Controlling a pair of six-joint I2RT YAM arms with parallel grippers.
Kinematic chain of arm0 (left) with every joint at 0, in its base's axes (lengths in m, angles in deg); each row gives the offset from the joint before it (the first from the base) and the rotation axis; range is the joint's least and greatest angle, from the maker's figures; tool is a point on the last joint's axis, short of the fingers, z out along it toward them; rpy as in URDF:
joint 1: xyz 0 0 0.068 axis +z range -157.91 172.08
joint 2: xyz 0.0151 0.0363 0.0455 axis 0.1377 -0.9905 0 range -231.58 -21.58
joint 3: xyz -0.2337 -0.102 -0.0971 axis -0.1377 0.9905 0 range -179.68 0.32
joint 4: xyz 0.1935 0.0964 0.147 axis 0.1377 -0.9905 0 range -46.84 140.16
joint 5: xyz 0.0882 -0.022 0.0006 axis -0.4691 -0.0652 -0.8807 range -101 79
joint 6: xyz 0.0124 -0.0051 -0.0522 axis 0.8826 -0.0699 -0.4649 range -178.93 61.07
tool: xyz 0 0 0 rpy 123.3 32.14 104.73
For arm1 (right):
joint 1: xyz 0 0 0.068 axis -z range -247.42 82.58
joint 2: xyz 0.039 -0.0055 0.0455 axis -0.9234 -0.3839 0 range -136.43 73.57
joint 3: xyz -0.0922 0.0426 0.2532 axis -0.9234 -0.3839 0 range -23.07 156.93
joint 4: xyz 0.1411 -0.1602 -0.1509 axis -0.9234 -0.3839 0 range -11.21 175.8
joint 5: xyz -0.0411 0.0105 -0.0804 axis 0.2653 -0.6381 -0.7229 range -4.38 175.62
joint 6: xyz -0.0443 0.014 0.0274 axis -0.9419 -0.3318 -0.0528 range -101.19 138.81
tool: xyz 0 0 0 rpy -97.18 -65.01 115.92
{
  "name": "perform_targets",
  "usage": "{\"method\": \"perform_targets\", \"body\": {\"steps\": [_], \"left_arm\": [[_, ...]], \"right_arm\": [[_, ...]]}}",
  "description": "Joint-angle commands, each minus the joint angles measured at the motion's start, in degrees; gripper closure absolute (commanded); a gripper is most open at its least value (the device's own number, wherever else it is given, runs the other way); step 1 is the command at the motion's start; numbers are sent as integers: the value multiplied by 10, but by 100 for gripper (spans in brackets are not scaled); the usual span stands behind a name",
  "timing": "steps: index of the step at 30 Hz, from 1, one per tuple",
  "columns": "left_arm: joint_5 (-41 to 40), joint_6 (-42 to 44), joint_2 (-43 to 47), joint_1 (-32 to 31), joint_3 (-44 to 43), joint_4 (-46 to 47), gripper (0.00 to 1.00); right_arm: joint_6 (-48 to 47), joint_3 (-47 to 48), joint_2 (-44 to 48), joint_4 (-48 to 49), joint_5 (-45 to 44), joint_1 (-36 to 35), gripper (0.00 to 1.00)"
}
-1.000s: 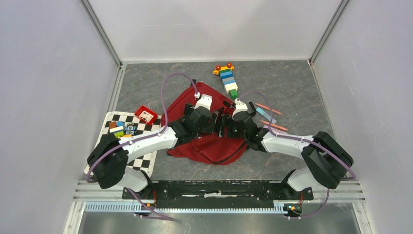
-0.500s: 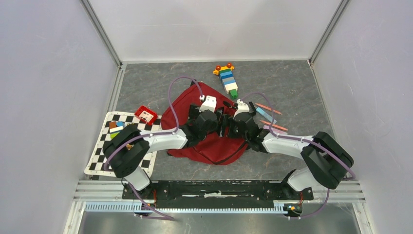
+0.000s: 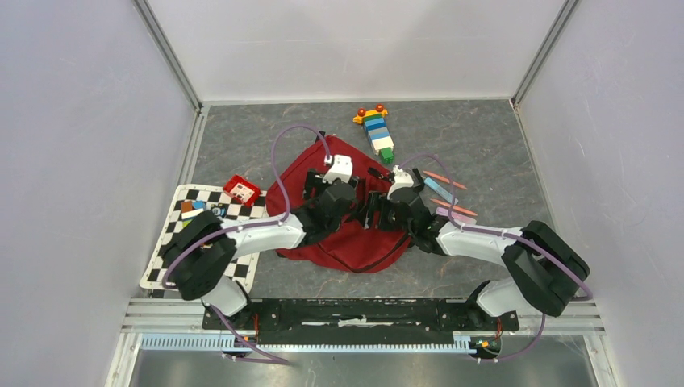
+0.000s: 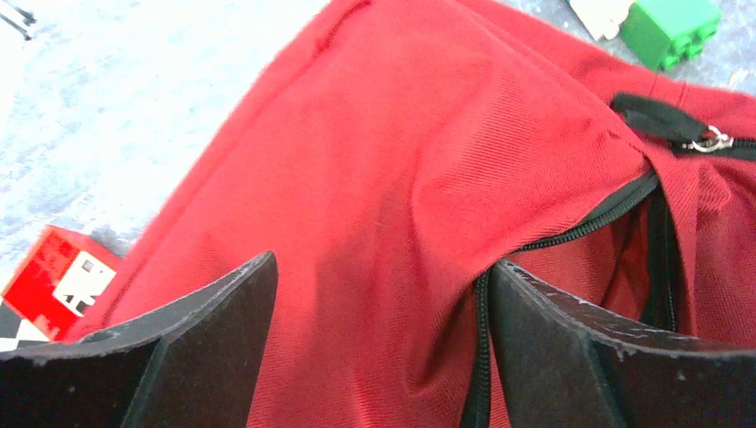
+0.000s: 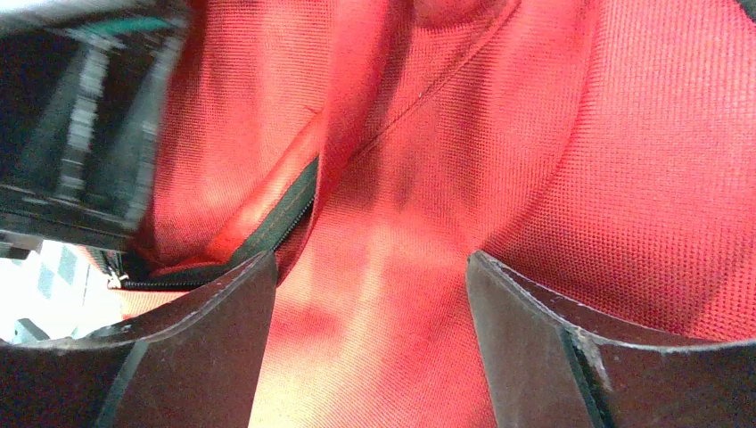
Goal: Pack the student bag
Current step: Unzip the student bag at the center of the board.
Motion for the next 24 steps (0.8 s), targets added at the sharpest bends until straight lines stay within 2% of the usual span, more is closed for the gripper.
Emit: {"method": "perform_targets", "body": {"steps": [1, 6, 10, 14, 17, 19, 24], "left_arm": [[-36, 44, 67, 12, 1, -29, 18], [2, 39, 78, 26, -14, -96, 35], [92, 49, 89, 32, -30, -124, 46], [203, 51, 86, 43, -90, -205, 76], [276, 48, 70, 59, -151, -280, 97], [315, 48, 68, 73, -181, -313, 98], [417, 39, 69, 113, -206, -332, 98]], "right_arm": [[-15, -14, 16, -55, -20, 2, 18], [-27, -8, 19, -62, -29, 2, 18], [-38, -1, 18, -65, -25, 2, 18], [-100, 18, 33, -74, -22, 2, 16], [-168, 46, 48, -101, -8, 3, 9], [-209, 76, 58, -138, -2, 8, 5], [-278, 120, 105, -230, -14, 36, 2]]}}
